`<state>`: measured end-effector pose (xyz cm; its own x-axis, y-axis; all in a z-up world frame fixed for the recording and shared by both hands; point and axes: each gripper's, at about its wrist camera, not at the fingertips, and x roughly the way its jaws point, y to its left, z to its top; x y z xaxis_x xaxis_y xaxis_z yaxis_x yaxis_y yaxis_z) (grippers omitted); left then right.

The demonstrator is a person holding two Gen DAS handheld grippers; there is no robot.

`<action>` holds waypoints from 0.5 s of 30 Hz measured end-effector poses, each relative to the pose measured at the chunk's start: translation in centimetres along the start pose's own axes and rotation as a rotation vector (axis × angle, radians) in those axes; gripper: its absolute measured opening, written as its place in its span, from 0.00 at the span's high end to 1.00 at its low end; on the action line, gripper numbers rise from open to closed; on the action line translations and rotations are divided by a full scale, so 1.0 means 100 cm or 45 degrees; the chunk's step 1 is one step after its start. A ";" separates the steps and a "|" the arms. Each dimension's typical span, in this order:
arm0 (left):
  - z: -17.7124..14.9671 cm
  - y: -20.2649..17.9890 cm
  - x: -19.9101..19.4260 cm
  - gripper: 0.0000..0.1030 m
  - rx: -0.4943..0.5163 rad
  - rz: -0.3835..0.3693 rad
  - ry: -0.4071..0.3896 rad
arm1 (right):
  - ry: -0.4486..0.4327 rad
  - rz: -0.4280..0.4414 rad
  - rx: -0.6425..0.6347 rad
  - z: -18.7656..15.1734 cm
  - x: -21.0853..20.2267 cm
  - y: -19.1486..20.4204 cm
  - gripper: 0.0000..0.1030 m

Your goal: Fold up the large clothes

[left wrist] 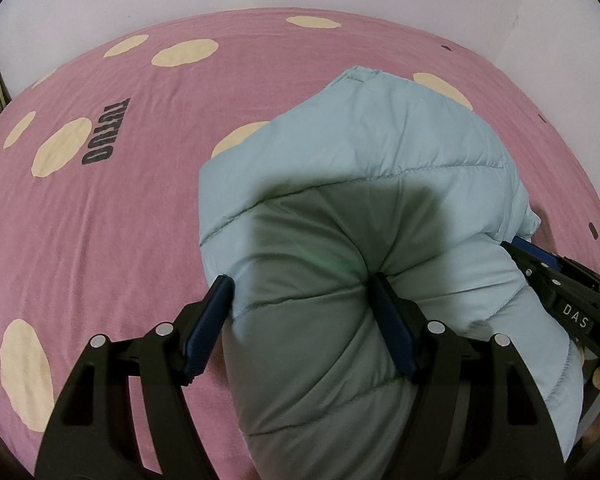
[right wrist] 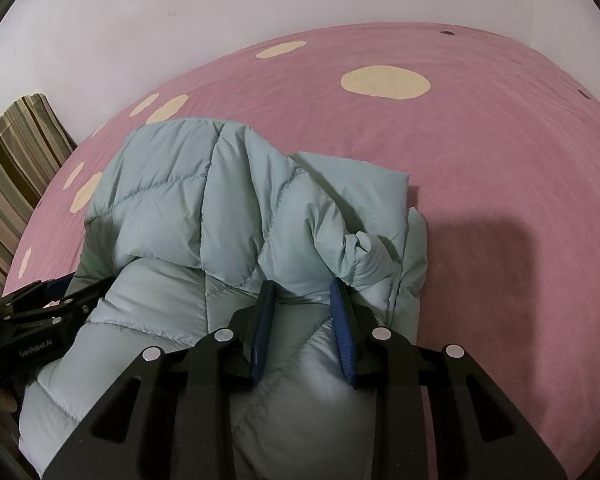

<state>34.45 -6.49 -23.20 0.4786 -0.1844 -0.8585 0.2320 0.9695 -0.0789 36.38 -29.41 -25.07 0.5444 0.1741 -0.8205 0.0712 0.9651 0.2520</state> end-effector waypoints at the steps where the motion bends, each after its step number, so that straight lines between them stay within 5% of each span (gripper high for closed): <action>1: 0.000 0.000 0.000 0.30 -0.001 -0.001 -0.002 | -0.002 0.000 -0.001 0.000 0.000 0.000 0.71; 15: -0.003 0.001 -0.004 0.29 -0.011 -0.002 -0.025 | -0.029 -0.014 0.009 -0.004 -0.003 0.002 0.71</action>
<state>34.05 -6.32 -23.04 0.4949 -0.1891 -0.8481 0.2256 0.9705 -0.0848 35.89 -29.18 -25.03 0.5625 0.1592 -0.8113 0.0827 0.9655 0.2468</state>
